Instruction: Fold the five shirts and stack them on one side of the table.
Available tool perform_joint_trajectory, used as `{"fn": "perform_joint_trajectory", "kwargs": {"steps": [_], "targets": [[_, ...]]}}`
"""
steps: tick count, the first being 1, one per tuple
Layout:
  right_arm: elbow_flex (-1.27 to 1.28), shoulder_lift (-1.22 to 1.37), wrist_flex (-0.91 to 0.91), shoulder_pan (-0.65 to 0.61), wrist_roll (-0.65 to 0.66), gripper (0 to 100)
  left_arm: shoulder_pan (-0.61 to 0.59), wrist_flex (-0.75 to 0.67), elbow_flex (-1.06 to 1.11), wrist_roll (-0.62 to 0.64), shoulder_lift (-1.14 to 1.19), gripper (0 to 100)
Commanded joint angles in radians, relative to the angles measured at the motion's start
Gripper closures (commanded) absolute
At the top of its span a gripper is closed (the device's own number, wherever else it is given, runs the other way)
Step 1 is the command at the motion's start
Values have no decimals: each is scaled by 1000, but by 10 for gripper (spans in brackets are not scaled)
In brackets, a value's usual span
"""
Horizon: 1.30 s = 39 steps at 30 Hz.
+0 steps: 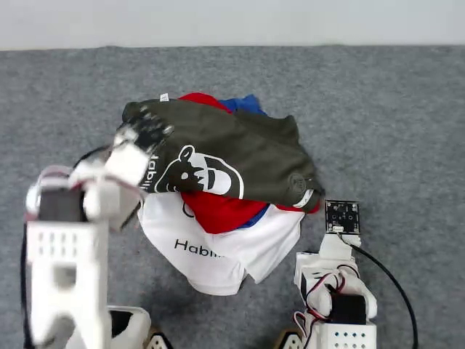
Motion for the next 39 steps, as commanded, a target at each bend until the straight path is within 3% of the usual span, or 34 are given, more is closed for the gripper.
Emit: {"fn": "perform_joint_trajectory", "kwargs": {"steps": [1,5,10,19,24,39], "targets": [[14,-7,7,12,-5,990,49,14,-136,-184,157,991],[14,-7,7,12,-5,990,97,29,-199,-351,232,911],[14,-7,7,12,-5,990,149,23,-211,-377,236,709],[14,-7,7,12,-5,990,307,12,-205,-428,247,686],[14,-7,7,12,-5,990,336,-176,-128,-425,247,686],[14,-7,7,12,-5,990,328,-715,394,-428,247,688]]}}
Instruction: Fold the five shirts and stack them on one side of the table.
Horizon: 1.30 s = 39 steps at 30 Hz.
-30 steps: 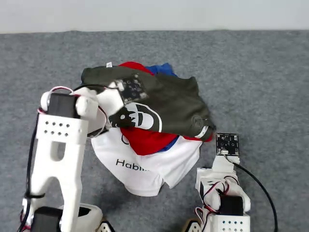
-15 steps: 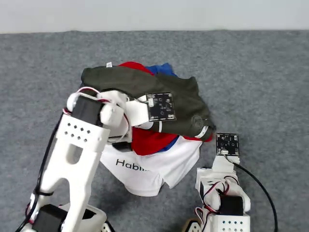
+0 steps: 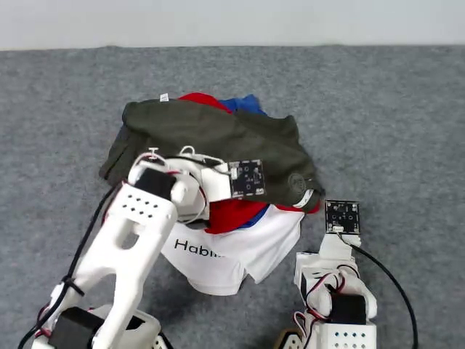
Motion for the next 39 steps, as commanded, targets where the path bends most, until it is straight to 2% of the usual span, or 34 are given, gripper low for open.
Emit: {"fn": "perform_joint_trajectory", "kwargs": {"steps": [1,4,8,11,16,30,39], "targets": [[14,-7,7,12,-5,990,0,-143,91,-6,2,692],[14,-7,7,12,-5,990,-2,-229,145,-6,0,778],[14,-7,7,12,-5,990,-2,-269,148,-5,-8,999],[14,-7,7,12,-5,990,-37,-250,127,-5,-20,998],[14,-7,7,12,-5,990,-166,-209,39,5,-92,996],[14,-7,7,12,-5,990,-586,-206,-202,328,-311,996],[14,-7,7,12,-5,990,-884,-206,-302,365,-315,996]]}}
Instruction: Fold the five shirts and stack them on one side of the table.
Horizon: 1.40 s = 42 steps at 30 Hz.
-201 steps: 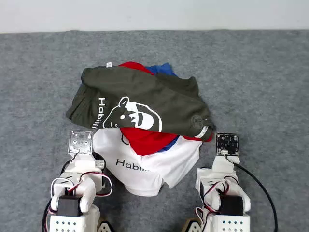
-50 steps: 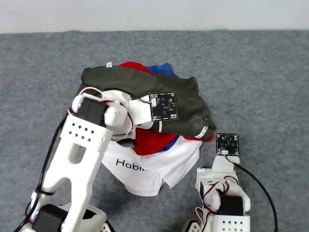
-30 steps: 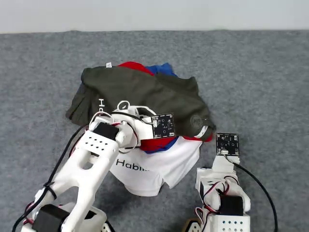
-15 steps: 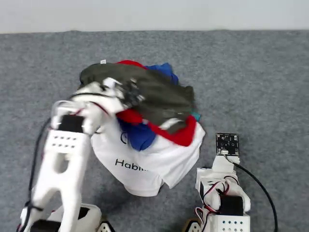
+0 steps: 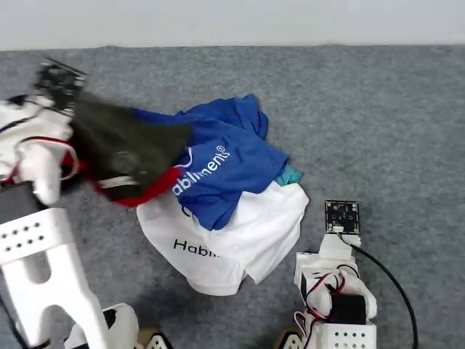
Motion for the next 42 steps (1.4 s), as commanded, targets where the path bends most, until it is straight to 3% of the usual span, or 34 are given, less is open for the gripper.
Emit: {"fn": "perform_joint_trajectory", "kwargs": {"steps": [1,22,28,31,36,42], "targets": [[14,-7,7,12,-5,990,-130,3,-58,12,-61,996],[14,-7,7,12,-5,990,-552,75,-56,-29,-64,995],[14,-7,7,12,-5,990,-594,103,-41,-172,-63,989],[14,-7,7,12,-5,990,-588,147,-41,-270,-64,915],[14,-7,7,12,-5,990,-585,176,-41,-272,-64,720],[14,-7,7,12,-5,990,-572,172,-61,-275,-66,689]]}}
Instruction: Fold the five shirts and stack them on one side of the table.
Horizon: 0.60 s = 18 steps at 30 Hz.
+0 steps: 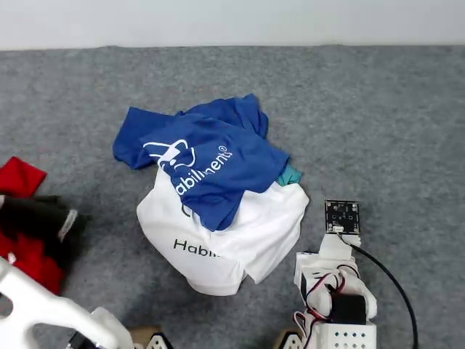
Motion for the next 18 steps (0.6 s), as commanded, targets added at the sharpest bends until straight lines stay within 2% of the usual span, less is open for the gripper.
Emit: {"fn": "perform_joint_trajectory", "kwargs": {"steps": [1,5,7,12,18], "targets": [[14,-7,7,12,-5,990,29,2,-71,-15,-38,689],[14,-7,7,12,-5,990,120,11,-157,-9,-38,690],[14,-7,7,12,-5,990,192,63,-196,-9,-37,690],[14,-7,7,12,-5,990,427,224,-225,-9,-32,690],[14,-7,7,12,-5,990,694,298,-200,-9,-28,689]]}}
